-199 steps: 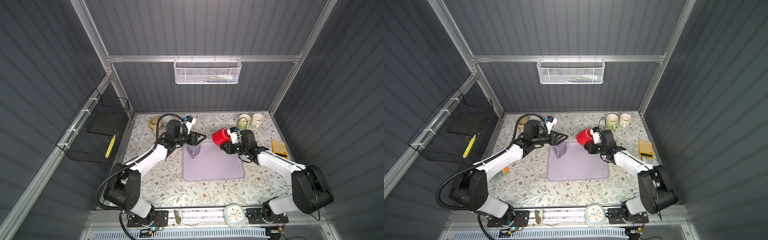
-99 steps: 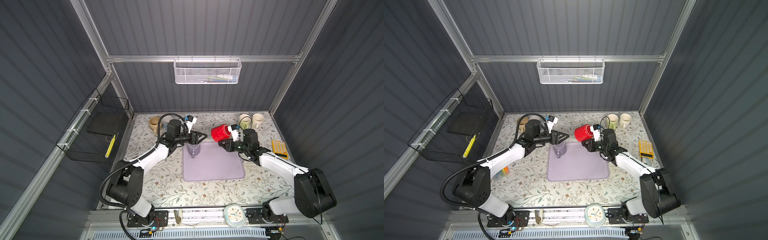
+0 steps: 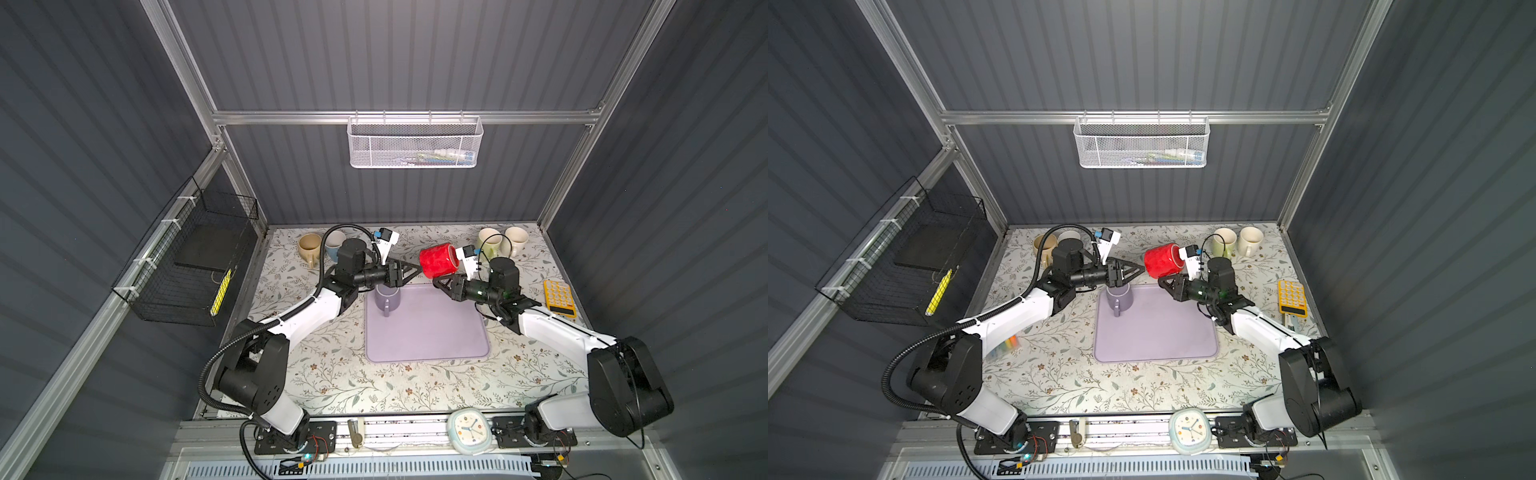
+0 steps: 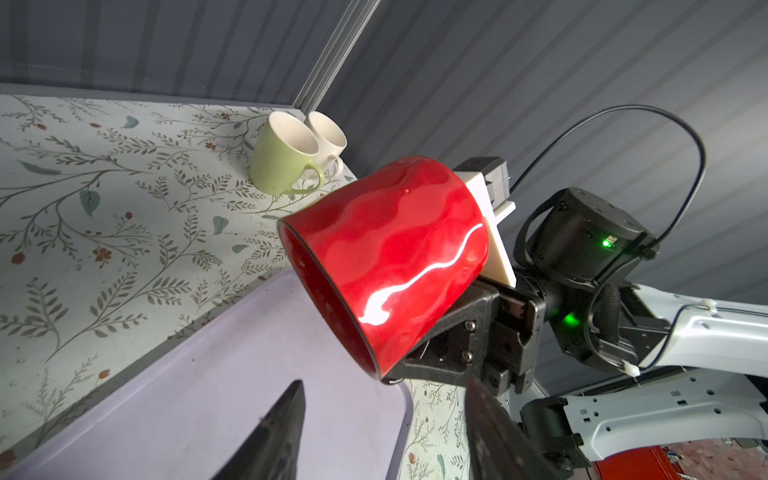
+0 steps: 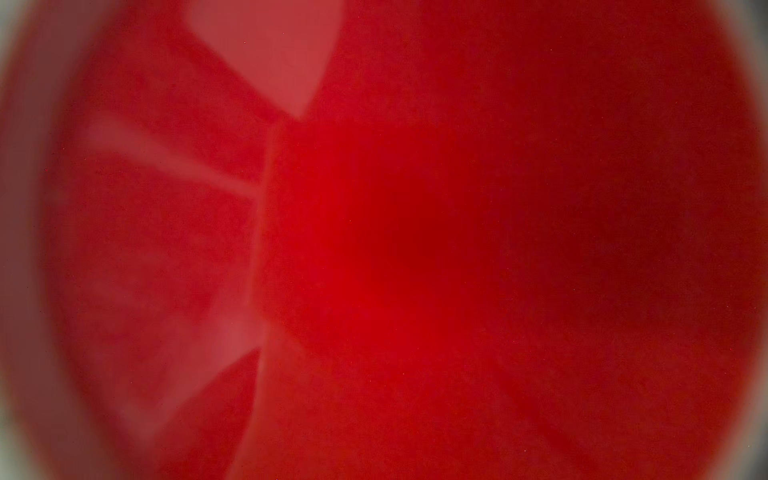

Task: Turn the mug right side up
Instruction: 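Carry the red mug toward the left gripper while the left gripper reaches toward it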

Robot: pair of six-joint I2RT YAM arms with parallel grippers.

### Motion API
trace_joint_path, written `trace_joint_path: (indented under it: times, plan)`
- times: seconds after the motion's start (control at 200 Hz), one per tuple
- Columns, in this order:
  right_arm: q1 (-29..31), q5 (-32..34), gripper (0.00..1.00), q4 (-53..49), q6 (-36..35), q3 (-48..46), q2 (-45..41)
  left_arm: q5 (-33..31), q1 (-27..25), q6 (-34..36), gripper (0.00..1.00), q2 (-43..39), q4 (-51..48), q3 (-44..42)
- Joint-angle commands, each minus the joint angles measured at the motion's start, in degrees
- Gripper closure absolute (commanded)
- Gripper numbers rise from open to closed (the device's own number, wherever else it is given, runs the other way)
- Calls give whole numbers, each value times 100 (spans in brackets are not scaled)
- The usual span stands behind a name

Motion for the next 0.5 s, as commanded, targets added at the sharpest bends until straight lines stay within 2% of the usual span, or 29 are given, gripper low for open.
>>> trace_joint_path:
  times: [0.0,0.495]
  plan:
    - [11,-237,100,743,68,14,-109,167,-93,-228,39,198,386,144]
    - [204,-431,100,1355,307,92,215,286,-291,-584,39,499,1068,396]
